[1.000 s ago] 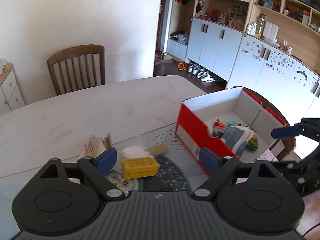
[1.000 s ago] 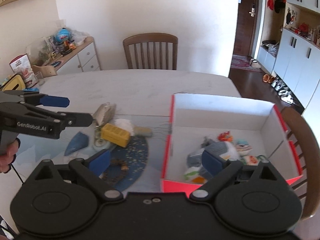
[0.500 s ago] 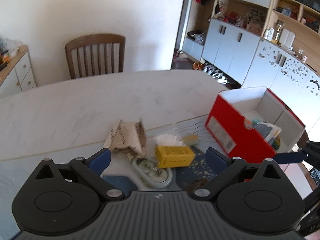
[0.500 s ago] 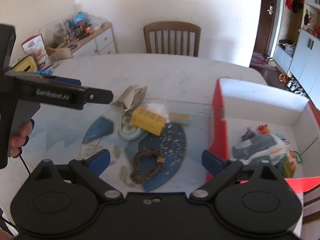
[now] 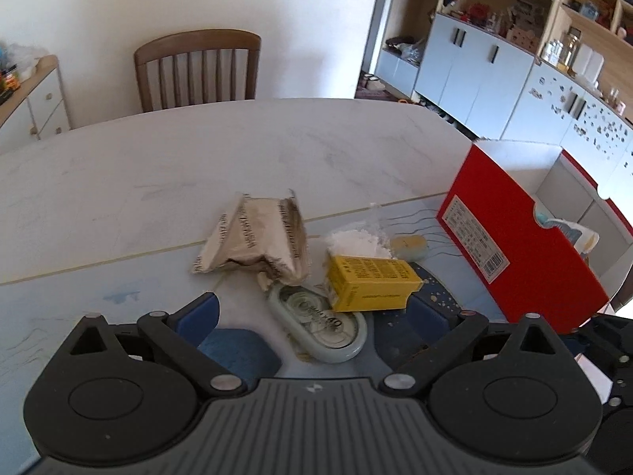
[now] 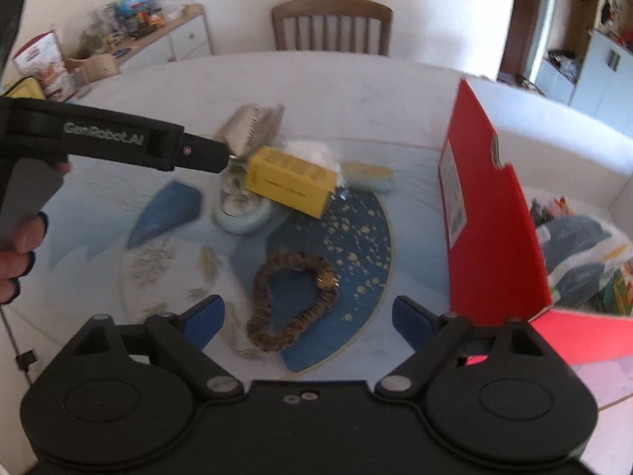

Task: Organize objects
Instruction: 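Grasp the brown fuzzy scrunchie with the right tool while the left tool grasps the yellow box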

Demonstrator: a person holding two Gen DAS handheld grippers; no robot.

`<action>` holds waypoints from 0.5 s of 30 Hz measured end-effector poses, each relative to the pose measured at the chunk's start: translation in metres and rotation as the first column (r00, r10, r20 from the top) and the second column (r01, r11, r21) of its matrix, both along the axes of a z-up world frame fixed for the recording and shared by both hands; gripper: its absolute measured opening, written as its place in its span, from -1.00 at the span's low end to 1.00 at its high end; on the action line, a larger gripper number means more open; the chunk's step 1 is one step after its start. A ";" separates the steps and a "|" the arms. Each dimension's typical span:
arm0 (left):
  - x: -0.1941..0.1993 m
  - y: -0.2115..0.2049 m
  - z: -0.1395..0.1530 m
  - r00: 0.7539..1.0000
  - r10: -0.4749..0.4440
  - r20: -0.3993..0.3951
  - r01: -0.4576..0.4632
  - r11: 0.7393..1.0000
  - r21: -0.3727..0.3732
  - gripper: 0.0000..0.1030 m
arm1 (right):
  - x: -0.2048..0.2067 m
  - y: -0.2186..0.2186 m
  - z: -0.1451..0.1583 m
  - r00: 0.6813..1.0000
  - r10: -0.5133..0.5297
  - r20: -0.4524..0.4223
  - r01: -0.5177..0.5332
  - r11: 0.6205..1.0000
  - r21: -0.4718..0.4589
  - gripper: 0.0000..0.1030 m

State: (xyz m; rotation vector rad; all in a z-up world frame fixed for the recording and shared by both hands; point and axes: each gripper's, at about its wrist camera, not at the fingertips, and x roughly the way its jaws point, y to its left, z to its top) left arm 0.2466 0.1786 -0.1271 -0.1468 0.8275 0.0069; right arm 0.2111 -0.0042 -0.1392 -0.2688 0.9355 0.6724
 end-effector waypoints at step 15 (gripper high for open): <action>0.043 -0.059 -0.027 0.996 -0.083 -0.019 0.084 0.992 0.092 0.97 | 0.020 -0.001 -0.027 0.996 -0.080 -0.035 0.079 0.997 -0.015 0.20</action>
